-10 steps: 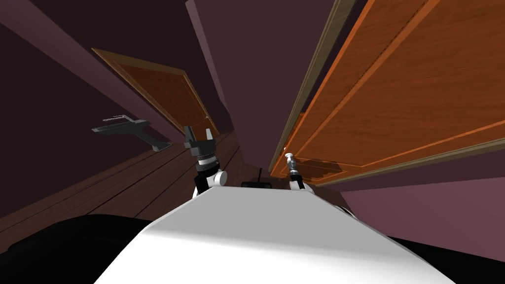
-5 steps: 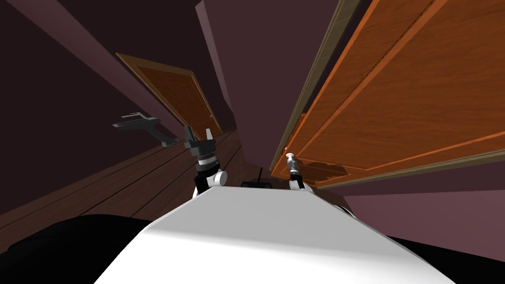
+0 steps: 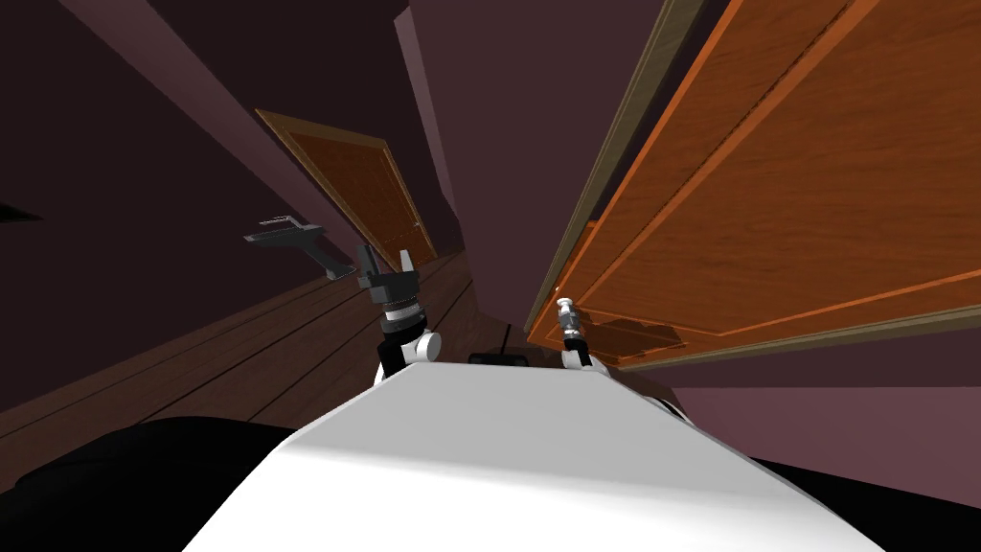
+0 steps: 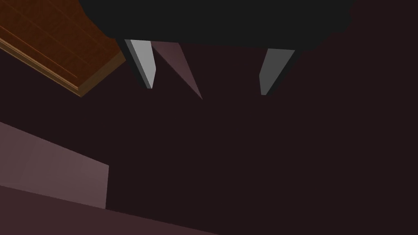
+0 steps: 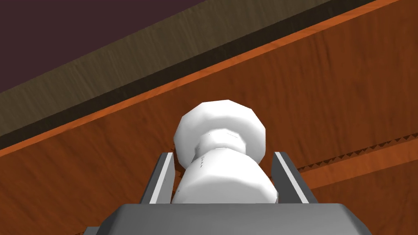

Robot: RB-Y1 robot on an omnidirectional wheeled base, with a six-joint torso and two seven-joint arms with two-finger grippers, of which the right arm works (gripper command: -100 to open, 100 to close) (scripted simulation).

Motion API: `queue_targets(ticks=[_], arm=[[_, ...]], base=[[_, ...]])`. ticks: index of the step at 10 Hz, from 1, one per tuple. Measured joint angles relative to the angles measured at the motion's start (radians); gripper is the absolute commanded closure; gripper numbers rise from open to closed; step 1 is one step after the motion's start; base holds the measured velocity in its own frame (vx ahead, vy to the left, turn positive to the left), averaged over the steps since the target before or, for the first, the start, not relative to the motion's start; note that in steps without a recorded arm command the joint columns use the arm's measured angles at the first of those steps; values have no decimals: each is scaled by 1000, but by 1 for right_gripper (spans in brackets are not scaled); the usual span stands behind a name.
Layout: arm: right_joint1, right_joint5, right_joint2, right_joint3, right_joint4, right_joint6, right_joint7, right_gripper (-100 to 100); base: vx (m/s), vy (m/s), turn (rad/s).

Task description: Pull the door open

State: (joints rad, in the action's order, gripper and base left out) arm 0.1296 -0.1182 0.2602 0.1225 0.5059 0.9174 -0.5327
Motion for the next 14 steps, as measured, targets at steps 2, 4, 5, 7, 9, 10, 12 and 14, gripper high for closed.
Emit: queue_targets(ticks=[2,4,5,7,9,10,12,14], arm=[[2,-23,0,0,0,-5,-52,100],[6,-38,0,-1,-1,-6,-102,100],[7,-43,-1,-2,-3,-7,-122,100],[11,-57,-1,-2,-7,-8,-167,100],[16,-78,1,-2,-15,-6,-221,100],[13,-84,0,-2,-5,-11,-243,100],[11,-98,-2,-3,5,-21,-285,100],[20,-110,-1,-4,-12,-13,-329,100]], base=[[-73,-33,119],[-52,-9,66],[-54,-25,87],[-46,-18,83],[-64,-29,103],[-53,-23,104],[-51,-21,61],[-48,-14,70]])
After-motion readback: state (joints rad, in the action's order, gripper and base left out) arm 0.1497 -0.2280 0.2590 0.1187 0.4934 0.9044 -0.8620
